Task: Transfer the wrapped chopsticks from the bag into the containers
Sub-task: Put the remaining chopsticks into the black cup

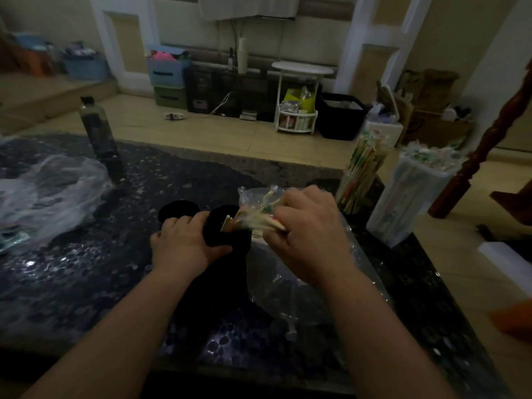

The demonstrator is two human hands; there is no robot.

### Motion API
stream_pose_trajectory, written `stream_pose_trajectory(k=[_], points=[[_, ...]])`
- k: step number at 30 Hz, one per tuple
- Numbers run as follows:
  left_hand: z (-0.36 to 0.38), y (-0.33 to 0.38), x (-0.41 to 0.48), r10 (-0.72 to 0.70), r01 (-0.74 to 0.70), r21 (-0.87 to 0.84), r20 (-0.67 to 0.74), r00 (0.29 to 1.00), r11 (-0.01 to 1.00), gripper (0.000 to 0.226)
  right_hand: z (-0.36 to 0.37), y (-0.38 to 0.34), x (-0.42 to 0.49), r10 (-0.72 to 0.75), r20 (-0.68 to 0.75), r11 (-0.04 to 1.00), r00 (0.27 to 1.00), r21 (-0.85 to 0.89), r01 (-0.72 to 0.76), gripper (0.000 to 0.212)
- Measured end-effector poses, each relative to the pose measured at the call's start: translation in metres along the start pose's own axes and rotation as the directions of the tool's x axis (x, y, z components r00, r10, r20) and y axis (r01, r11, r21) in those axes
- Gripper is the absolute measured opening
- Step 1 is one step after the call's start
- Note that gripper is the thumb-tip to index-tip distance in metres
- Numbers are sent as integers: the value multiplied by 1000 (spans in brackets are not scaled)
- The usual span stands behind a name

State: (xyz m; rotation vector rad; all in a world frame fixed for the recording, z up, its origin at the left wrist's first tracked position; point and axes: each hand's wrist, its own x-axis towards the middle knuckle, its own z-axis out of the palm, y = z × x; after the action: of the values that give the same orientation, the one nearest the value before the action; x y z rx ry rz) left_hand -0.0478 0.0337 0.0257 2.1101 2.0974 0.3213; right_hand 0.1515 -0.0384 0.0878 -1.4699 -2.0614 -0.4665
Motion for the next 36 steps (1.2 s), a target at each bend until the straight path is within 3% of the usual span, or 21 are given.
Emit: stream_pose_trajectory(k=[4, 8, 11, 16, 19, 22, 27, 30, 36], points=[[-2, 0, -2, 14, -14, -3, 8, 1000, 1000, 84, 9, 1, -3, 125, -91, 958, 988, 270, -96, 25], [0, -2, -2, 26, -27, -14, -31, 999, 1000, 84, 11, 1, -3, 233, -197, 929, 952, 334, -159, 29], [1, -3, -2, 27, -27, -6, -34, 999, 1000, 85, 9, 4, 0, 263, -273, 946, 925, 264, -190, 39], [1, -3, -2, 32, -33, -14, -44, 999, 999, 84, -4, 0, 1, 186, -479, 982, 858, 125, -143, 50], [2, -4, -2, 35, -35, -14, -42, 999, 999, 85, -7, -1, 4, 119, -428, 993, 896, 44, -110, 37], [2, -4, -1, 42, -43, -24, -46, 998, 999, 85, -5, -2, 5, 190, -255, 981, 948, 97, -170, 14], [3, -4, -1, 36, -38, -22, -56, 998, 999, 83, -3, -6, 2, 155, -135, 988, 979, 1, -156, 17], [3, -1, 0, 5, -5, -12, -23, 1000, 1000, 84, 0, -6, 0, 117, -147, 992, 982, -28, -122, 26], [0, -1, 1, 3, -3, -20, 2, 1000, 1000, 83, 11, -7, 2, -12, -336, 1000, 942, 16, 18, 35]])
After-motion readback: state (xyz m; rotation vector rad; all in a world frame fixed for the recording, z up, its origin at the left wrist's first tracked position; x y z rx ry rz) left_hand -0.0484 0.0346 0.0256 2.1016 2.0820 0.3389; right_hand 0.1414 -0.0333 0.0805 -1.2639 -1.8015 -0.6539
